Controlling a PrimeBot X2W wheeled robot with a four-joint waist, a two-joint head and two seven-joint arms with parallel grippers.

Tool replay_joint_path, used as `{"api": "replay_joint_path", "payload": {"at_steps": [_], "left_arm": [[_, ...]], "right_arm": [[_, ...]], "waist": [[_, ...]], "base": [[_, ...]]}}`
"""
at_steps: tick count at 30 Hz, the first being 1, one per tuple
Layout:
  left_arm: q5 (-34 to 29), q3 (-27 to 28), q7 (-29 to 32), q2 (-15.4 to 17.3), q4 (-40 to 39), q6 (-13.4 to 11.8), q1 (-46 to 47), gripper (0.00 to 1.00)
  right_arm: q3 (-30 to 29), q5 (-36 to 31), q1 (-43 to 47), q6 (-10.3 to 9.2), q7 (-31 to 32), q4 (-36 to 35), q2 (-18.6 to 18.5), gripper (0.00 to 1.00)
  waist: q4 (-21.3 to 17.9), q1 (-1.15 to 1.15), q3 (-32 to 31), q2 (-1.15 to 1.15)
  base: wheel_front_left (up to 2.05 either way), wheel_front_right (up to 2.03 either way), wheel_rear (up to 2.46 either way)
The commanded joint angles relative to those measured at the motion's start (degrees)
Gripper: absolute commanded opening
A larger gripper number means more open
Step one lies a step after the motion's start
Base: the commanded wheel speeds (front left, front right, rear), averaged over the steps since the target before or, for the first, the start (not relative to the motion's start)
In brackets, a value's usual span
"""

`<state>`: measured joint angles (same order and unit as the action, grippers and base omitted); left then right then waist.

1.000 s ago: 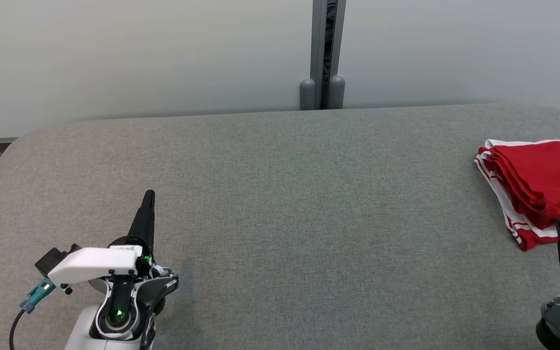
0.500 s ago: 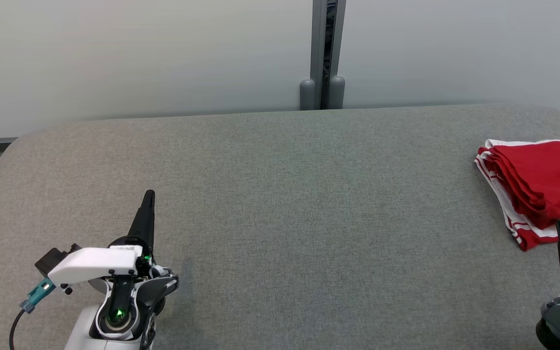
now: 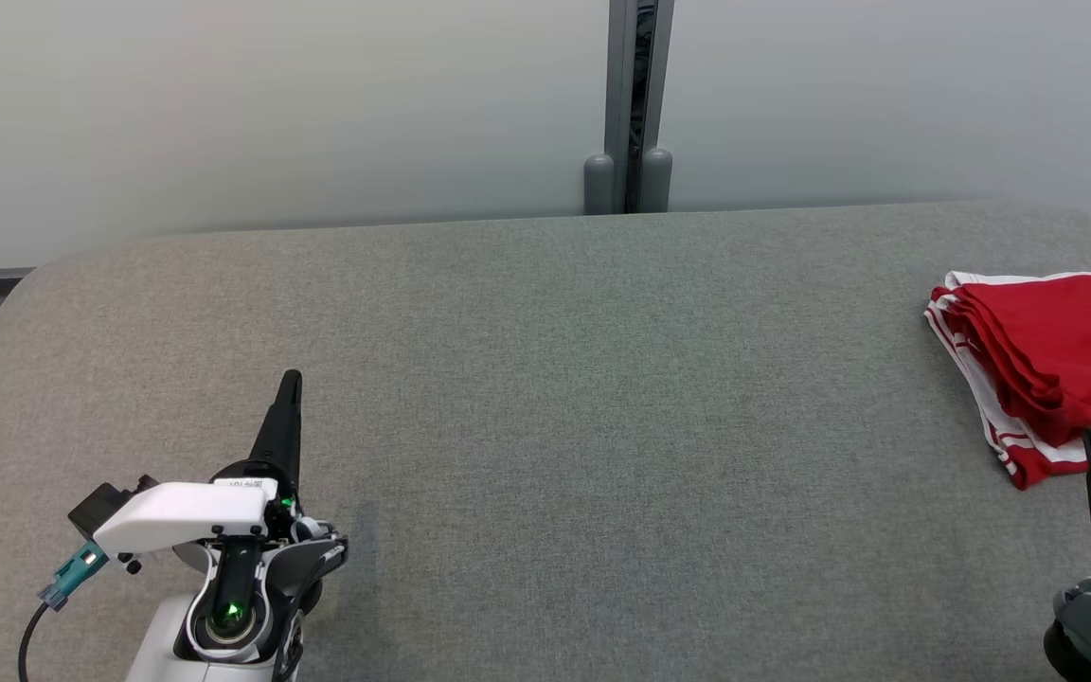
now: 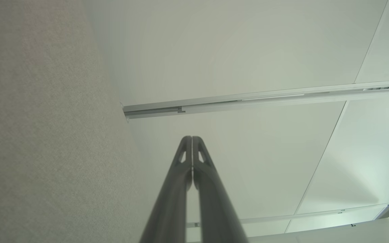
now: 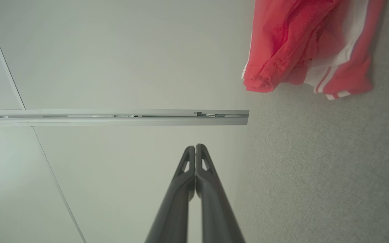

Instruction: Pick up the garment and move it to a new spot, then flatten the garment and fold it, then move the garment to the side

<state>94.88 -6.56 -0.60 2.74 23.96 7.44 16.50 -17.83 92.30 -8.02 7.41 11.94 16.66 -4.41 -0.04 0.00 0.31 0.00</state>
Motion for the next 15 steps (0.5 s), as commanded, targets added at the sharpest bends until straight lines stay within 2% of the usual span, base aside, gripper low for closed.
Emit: {"api": "replay_joint_path", "payload": {"at_steps": [1, 15], "left_arm": [[0.25, 0.08, -0.02, 0.26, -0.01, 0.26, 0.54, 0.0], [0.27, 0.07, -0.03, 0.26, -0.02, 0.26, 0.54, 0.0]], "right_arm": [[-0.13, -0.34, -0.58, 0.14, 0.33, 0.03, -0.22, 0.0], [-0.35, -0.56, -0.52, 0.14, 0.47, 0.04, -0.07, 0.0]], "waist": [[0.0, 0.0, 0.0, 0.0], [0.0, 0.0, 0.0, 0.0]], "base": [[0.0, 0.0, 0.0], [0.0, 0.0, 0.0]]}}
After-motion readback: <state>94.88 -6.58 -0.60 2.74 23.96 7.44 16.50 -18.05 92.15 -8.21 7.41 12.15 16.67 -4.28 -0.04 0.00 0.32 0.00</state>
